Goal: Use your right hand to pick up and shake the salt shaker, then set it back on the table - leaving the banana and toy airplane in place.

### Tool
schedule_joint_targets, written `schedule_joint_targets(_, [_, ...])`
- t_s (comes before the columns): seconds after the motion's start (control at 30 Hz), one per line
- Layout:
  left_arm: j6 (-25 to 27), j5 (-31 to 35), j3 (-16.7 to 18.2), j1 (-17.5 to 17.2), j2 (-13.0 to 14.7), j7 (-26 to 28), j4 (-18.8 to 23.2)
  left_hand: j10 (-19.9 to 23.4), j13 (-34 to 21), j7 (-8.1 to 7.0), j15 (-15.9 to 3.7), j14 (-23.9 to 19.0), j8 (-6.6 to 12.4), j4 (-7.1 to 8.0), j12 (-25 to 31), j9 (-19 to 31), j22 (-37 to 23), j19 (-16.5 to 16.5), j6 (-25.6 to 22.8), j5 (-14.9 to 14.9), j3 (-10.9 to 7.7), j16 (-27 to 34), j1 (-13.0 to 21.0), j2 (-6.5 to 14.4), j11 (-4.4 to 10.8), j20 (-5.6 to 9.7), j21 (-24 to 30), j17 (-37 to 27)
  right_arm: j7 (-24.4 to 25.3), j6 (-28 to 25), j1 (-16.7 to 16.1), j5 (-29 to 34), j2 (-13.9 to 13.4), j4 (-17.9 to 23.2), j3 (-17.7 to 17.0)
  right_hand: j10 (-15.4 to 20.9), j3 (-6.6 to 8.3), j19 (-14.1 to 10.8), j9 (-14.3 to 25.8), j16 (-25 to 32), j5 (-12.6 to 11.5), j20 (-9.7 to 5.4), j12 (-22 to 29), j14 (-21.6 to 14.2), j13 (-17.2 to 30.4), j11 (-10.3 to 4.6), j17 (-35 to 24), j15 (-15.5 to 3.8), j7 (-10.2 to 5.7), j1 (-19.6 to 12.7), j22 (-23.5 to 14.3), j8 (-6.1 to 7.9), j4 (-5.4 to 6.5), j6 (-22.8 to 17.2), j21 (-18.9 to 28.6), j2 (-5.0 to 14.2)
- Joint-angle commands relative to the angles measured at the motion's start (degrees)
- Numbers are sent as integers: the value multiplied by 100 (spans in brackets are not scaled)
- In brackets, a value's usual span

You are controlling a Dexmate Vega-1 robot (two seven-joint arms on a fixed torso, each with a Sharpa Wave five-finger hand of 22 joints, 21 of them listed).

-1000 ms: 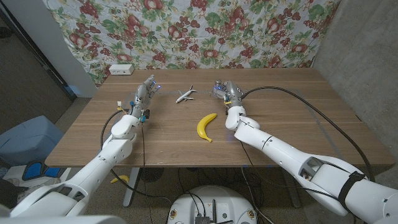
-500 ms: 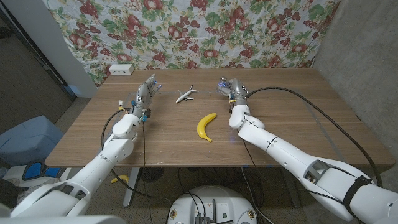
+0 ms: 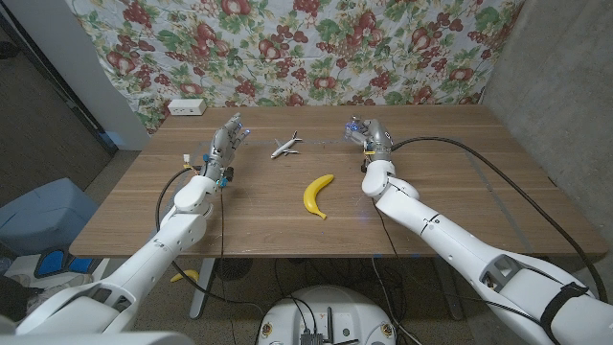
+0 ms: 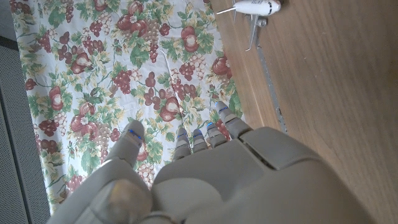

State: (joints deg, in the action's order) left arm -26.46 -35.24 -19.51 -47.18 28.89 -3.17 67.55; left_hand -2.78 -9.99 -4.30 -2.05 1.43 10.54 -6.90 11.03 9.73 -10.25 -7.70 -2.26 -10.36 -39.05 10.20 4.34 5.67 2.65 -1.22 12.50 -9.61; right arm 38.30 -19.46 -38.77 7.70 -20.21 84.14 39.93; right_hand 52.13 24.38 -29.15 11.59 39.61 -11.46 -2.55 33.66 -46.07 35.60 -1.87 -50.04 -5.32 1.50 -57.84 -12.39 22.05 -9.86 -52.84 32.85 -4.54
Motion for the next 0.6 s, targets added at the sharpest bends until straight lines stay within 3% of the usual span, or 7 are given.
schedule_joint_targets(0.03, [44,20,16,-111,40,88,181,36,-23,-12,-83,-25,-13,-4,4,24,-21,-52,12,4,5,11,40,273,7,3,-22,-20,89,26,-215,-186,-137,350,-263,772,47,25,25,-19,-27,-161,34,-72,15,-678,-37,-740,-534,-831,-17,-3,5,-623,46,891])
schedule_joint_targets(0.6, [36,51,31,-208,76,151,342,41,-23,-17,-95,-28,-12,8,5,24,-22,-62,6,1,-1,12,22,268,18,0,-25,-24,283,-5,-491,-272,-279,755,-523,765,61,54,25,-47,-35,-163,30,-111,66,-673,-135,-750,-523,-838,-12,-22,4,-639,118,877])
